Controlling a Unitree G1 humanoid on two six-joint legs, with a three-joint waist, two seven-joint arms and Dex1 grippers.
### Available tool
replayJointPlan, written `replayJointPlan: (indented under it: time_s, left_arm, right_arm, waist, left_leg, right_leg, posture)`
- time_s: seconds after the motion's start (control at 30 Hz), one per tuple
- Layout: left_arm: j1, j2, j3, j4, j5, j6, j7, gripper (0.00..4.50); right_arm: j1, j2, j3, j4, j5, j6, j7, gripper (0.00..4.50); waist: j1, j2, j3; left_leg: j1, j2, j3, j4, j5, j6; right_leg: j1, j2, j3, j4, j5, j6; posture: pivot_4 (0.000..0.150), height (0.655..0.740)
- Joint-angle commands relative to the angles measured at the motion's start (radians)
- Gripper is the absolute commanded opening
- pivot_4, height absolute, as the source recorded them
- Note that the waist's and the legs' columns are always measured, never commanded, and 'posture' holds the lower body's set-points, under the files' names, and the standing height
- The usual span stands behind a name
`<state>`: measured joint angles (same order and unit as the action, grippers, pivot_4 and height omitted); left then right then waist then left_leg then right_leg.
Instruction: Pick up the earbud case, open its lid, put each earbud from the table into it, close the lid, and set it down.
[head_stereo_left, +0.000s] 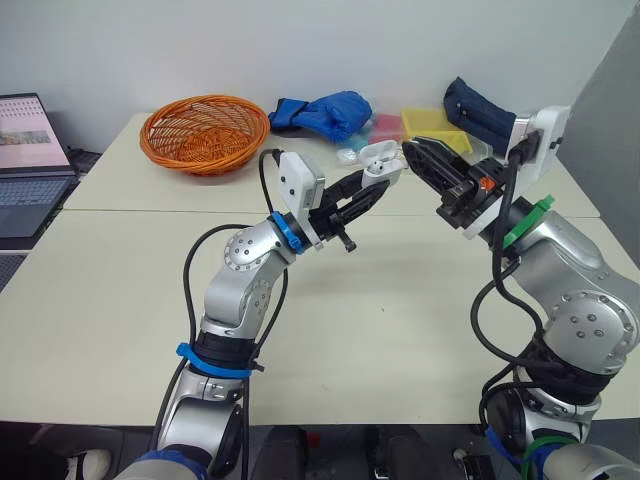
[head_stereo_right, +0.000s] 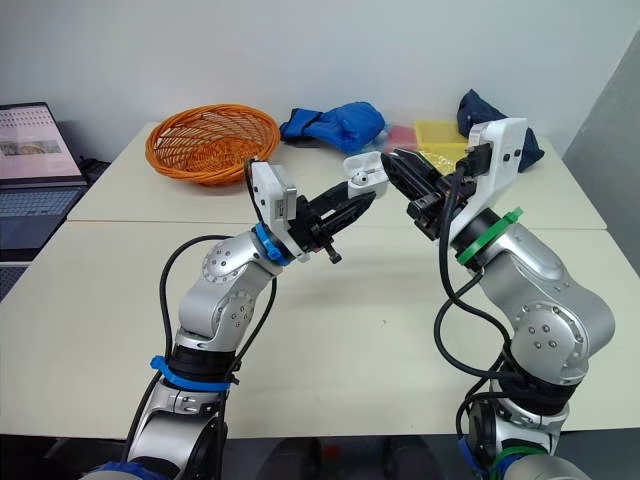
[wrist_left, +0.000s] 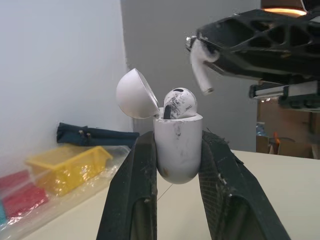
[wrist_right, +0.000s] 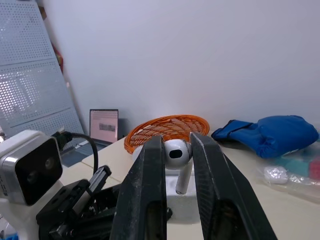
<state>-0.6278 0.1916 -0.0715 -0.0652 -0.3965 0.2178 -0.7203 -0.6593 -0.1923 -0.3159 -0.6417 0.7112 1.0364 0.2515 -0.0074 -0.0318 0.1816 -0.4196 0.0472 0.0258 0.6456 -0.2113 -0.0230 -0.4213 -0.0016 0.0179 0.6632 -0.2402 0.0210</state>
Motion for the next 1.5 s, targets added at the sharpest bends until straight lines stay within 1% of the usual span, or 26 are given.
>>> replayJointPlan:
  time_s: [0.03,0.4,0.8,1.5]
  left_arm:
    - [-0.012,0.0,0.007,-0.037,-0.022,0.002,-0.006,0.75]
    - [-0.013,-0.001,0.007,-0.058,-0.031,0.02,0.008,0.75]
    - [-0.014,-0.001,0.012,-0.07,-0.041,0.03,0.017,0.75]
    - [-0.027,-0.007,0.016,-0.066,-0.048,0.036,0.012,0.75]
  right_arm:
    - [-0.024,-0.021,0.028,-0.004,0.002,-0.058,-0.015,0.37]
    - [-0.009,-0.037,0.122,0.062,-0.032,-0.187,-0.018,0.37]
    - [0.044,-0.065,0.168,0.1,-0.083,-0.277,-0.016,0.37]
    - [0.089,-0.099,0.212,0.101,-0.086,-0.296,-0.009,0.37]
  waist:
    - [-0.001,0.0,0.0]
    - [-0.003,0.0,0.0]
    - [-0.003,0.0,0.0]
    - [-0.002,0.0,0.0]
  left_leg:
    - [0.0,0.0,0.0,0.0,0.0,0.0]
    - [0.0,0.0,0.0,0.0,0.0,0.0]
    - [0.0,0.0,0.0,0.0,0.0,0.0]
    - [0.0,0.0,0.001,-0.001,0.0,0.0]
  right_leg:
    - [0.0,0.0,0.0,0.0,0.0,0.0]
    - [0.0,0.0,0.0,0.0,0.0,0.0]
    - [0.0,0.0,0.0,-0.001,0.0,0.0]
    - [0.0,0.0,0.0,-0.001,0.0,0.0]
  posture:
    - [0.15,0.74]
    - [0.15,0.74]
    - [0.15,0.74]
    - [0.15,0.74]
